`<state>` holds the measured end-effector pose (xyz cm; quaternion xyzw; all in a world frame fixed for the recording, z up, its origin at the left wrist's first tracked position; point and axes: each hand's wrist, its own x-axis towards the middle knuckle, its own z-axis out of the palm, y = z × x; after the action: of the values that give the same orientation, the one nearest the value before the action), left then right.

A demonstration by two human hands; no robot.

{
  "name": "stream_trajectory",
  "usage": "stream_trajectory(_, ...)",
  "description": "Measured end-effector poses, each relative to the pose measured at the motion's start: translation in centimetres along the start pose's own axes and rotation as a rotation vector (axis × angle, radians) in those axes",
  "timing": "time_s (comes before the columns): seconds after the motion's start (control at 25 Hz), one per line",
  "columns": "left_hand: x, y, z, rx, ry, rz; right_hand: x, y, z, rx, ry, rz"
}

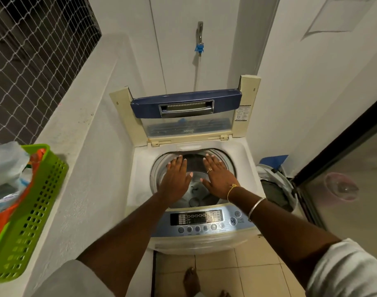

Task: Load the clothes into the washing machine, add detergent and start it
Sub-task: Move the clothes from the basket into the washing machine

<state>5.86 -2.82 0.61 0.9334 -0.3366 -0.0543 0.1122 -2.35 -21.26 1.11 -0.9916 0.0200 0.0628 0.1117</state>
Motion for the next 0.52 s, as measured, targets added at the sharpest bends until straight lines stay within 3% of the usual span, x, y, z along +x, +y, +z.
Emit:
stream_trajectory(0.28, 2.5, 4.5, 1.0, -0.029, 0.038, 0.175, -3.1, 3.5, -0.7, 0.101, 0.079, 0.156)
stream_trajectory(0.52, 6.4, 13.1, 3.0, 0.031, 0.025, 0.323, -6.4, 11.2, -1.2, 0.106, 0.087, 0.261)
